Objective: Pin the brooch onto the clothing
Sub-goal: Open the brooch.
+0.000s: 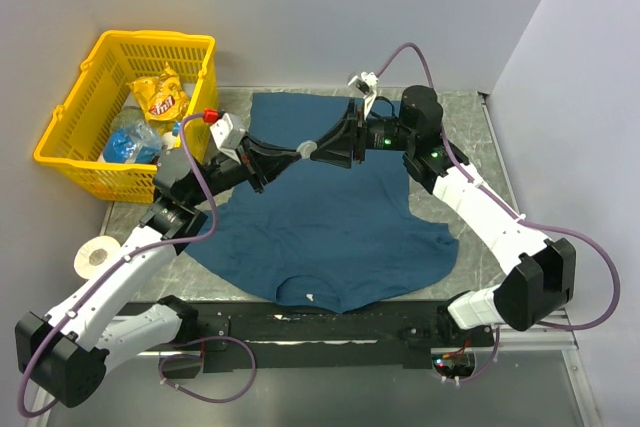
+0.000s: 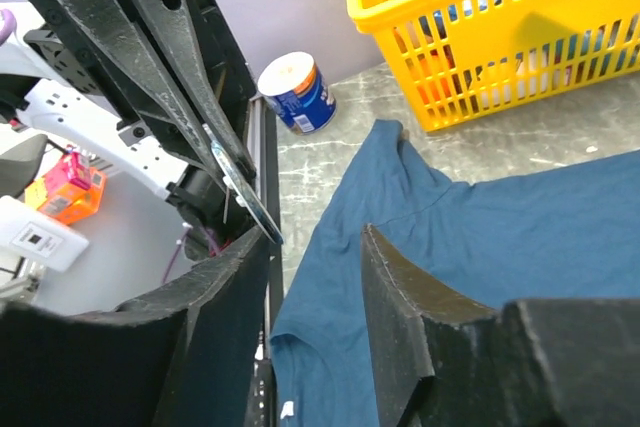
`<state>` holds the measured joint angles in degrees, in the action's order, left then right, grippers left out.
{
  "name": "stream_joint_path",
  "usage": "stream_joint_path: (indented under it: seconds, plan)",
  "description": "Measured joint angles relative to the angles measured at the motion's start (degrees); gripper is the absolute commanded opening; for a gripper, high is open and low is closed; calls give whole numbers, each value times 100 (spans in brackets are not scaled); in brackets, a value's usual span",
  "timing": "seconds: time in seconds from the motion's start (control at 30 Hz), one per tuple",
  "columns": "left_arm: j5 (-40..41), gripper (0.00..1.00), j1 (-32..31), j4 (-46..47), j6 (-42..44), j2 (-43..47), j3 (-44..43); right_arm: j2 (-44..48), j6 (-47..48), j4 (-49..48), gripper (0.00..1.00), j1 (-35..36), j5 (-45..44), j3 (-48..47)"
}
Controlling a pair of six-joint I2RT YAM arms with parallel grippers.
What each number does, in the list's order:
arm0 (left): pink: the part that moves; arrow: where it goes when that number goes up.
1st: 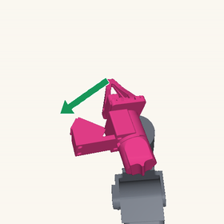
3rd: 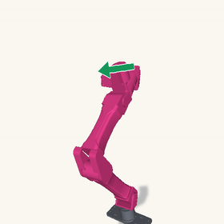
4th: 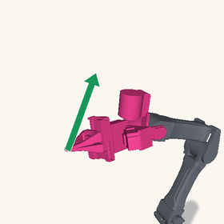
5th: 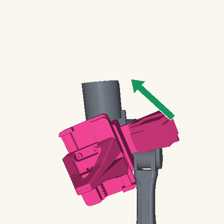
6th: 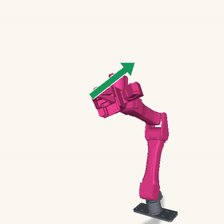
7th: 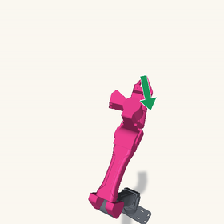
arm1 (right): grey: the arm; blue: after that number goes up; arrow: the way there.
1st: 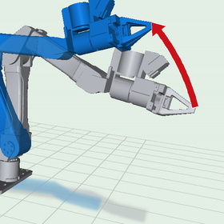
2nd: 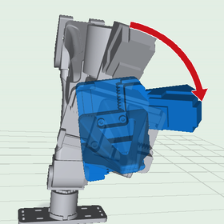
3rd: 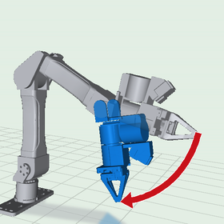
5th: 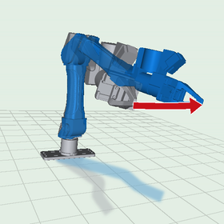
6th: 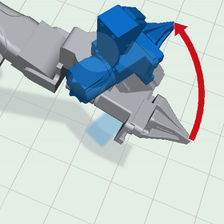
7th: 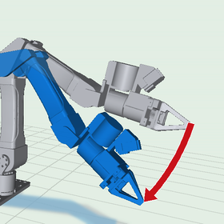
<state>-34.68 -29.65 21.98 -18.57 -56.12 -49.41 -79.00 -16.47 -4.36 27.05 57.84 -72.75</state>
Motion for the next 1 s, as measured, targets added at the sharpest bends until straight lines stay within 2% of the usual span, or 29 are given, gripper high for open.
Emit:
stream_joint_path:
  seconds: [0.17,0.27,0.3,0.37,0.5,0.6,0.63,0.7,0.73,0.8,1.0]
  plan:
    - [-20,1,2,26,-17,-11,0,0,-114,-175,44,13,72,0]
    - [-22,1,2,31,-17,-13,0,0,-212,-323,24,39,111,-2]
    - [-26,1,4,31,-15,-13,0,0,-216,-345,11,61,138,-2]
    - [-13,1,9,33,-11,-20,0,-2,-254,-363,1,125,190,-24]
    - [4,1,48,90,-61,-37,0,-2,-212,-334,0,136,264,-74]
    - [48,22,50,55,-59,-61,-24,-2,-103,-190,0,136,179,-120]
    - [85,42,50,-2,-39,-83,-55,0,-37,-70,0,140,105,-155]
    - [223,61,52,-129,22,-160,-138,2,164,254,0,177,-181,-271]
    - [291,76,48,-238,13,-192,-190,4,291,442,0,201,-424,-343]
    - [507,89,42,-417,-22,-208,-260,20,562,802,0,223,-885,-457]
    - [890,94,442,-680,-437,-234,-498,289,1169,1491,0,234,-2369,-505]
